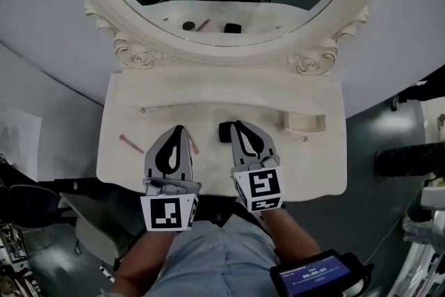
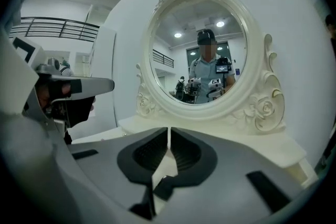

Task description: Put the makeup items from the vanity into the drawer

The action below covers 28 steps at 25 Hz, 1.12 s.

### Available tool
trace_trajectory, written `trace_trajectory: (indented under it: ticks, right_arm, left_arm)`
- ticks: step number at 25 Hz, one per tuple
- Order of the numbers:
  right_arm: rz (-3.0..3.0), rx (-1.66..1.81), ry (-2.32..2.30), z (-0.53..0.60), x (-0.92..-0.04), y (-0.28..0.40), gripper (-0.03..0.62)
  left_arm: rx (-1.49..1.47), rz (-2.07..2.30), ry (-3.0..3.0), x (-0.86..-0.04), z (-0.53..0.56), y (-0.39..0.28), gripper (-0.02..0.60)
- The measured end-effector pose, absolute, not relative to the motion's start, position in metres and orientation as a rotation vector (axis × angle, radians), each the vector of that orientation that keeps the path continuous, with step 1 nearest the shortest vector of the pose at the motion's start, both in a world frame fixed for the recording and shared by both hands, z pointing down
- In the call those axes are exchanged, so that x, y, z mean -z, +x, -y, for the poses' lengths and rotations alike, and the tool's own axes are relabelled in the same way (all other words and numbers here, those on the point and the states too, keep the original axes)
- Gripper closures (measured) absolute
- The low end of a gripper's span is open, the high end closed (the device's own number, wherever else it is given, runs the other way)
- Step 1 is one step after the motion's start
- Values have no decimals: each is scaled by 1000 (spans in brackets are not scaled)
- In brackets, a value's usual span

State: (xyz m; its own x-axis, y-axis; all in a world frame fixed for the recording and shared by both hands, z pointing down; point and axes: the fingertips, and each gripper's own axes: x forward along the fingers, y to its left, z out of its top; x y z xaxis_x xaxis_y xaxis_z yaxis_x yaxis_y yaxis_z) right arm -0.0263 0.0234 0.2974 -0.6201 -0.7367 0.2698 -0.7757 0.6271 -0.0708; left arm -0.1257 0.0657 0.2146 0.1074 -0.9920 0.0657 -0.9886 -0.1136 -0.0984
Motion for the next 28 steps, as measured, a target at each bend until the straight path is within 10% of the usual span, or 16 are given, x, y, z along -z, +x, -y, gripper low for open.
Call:
trace_trajectory:
  ticks: [13,20,28]
  right_arm:
    - [2460,-469,1258,3,-399,-37,586]
    - [2291,-500,1320,4,-452,-39,300]
    - [2261,-561,1321,8,-462,-50,235]
  left_arm:
    - [306,-2094,-2424,-290,-22,-146,581]
    - [386,-2158,-2538,-348,-9,-165,581]
    - [448,-2114,-2637,-380,4,-168,581]
